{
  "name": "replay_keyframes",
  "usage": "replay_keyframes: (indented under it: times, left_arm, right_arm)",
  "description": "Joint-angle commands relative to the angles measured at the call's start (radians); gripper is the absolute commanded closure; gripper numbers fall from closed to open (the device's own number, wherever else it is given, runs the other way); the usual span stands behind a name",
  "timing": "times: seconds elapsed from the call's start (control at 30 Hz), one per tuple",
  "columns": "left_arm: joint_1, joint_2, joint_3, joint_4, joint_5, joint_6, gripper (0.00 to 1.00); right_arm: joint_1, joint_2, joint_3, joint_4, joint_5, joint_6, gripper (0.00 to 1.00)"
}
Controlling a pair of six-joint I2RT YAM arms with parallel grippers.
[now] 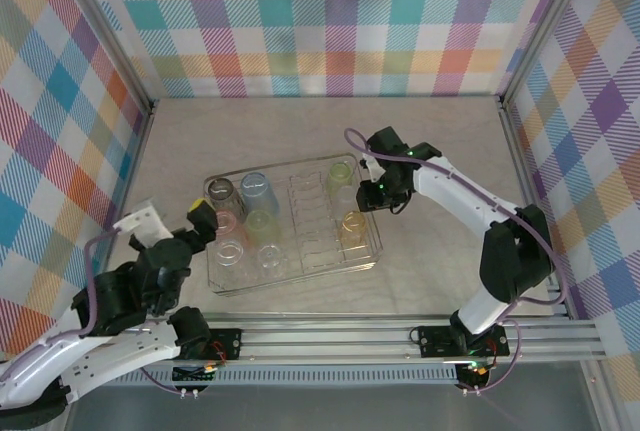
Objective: Load the cups into the dish rack
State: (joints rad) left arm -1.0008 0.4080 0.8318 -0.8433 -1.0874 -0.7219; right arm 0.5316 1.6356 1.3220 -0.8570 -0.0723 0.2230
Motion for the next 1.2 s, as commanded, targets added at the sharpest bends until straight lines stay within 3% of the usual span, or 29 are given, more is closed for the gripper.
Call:
replay_keyframes:
  times: [0.0, 0.13, 0.4, 0.77, 1.03, 1.17]
  left_arm:
    - [0.011, -0.056, -0.035, -0.068, -0.11, -0.116, 0.0]
    - [0.011, -0.096, -0.051, -0.129, -0.127, -0.149, 0.0]
    - [0.011, -0.08, -0.08, -0.118, -0.138, -0.115, 0.0]
    - [0.011, 0.017, -0.117, -0.036, -0.072, -0.003, 0.0]
    - [0.013, 0.123, -0.099, 0.038, -0.048, 0.063, 0.0]
    - [0.034, 0.166, -0.089, 0.161, -0.008, 0.177, 0.0]
  right_arm:
    - [0.004, 0.039, 0.053, 0.021, 0.02, -0.002, 0.67]
    - [0.008, 0.084, 0.073, 0.024, 0.032, 0.001, 0.73]
    - [0.006, 0.122, 0.074, 0.007, 0.155, 0.081, 0.99]
    - [-0.046, 0.052, -0.004, -0.025, 0.259, 0.178, 1.0]
    - [-0.077, -0.011, -0.086, -0.025, 0.269, 0.206, 1.0]
    - [-0.085, -0.035, -0.094, -0.027, 0.247, 0.195, 0.99]
